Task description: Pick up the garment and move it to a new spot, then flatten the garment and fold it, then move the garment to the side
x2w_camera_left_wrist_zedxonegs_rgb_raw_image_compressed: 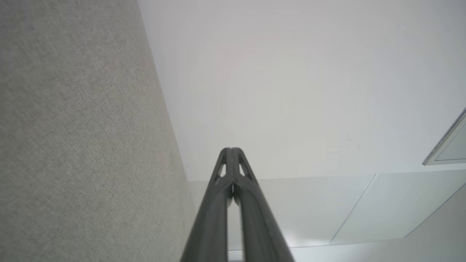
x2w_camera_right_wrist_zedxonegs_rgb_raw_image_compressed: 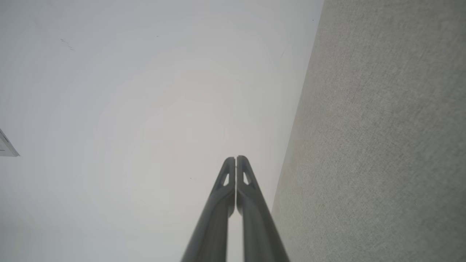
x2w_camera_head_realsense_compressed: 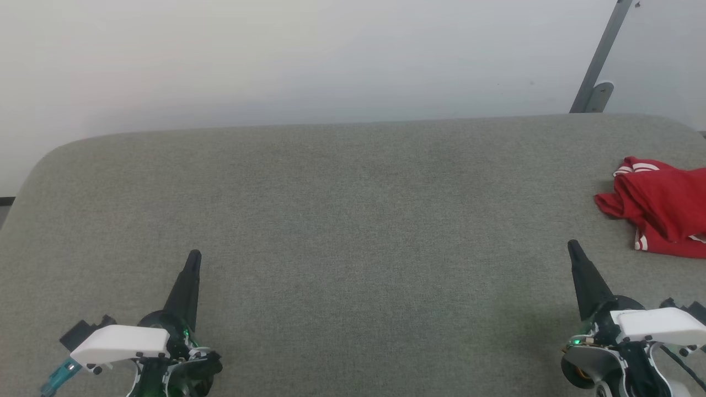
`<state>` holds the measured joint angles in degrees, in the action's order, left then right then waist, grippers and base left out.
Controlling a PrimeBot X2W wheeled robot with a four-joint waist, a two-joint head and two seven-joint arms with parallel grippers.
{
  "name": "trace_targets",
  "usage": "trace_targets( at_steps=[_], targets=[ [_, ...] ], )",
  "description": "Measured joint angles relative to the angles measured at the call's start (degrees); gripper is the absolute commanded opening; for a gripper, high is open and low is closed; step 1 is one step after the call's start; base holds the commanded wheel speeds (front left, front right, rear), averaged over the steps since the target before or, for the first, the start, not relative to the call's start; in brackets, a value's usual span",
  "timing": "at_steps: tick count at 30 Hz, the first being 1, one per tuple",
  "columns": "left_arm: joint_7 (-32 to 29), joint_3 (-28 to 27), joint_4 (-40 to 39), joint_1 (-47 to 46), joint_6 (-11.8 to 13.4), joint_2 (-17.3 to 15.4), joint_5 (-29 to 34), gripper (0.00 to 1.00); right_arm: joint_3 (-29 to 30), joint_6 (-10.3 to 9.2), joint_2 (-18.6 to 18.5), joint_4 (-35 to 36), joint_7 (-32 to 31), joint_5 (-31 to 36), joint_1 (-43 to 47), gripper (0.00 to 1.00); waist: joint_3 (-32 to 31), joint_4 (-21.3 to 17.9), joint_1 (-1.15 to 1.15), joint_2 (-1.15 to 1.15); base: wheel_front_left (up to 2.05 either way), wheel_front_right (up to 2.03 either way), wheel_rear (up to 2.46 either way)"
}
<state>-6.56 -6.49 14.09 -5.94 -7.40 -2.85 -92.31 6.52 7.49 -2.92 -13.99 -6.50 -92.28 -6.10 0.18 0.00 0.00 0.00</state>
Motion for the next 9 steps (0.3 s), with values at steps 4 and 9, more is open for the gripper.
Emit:
trace_targets(
  at_steps=[4,9],
  targets=[
    [0.0,0.0,0.0,0.0,0.0,0.0,0.0,0.00,0.0,0.00,0.0,0.0,0.0,0.0,0.0,0.00,0.0,0.0,0.00,0.00,0.00,0.00,0.00],
    [0.0,0.0,0.0,0.0,0.0,0.0,0.0,0.00,0.0,0.00,0.0,0.0,0.0,0.0,0.0,0.00,0.0,0.0,0.00,0.00,0.00,0.00,0.00]
  ],
)
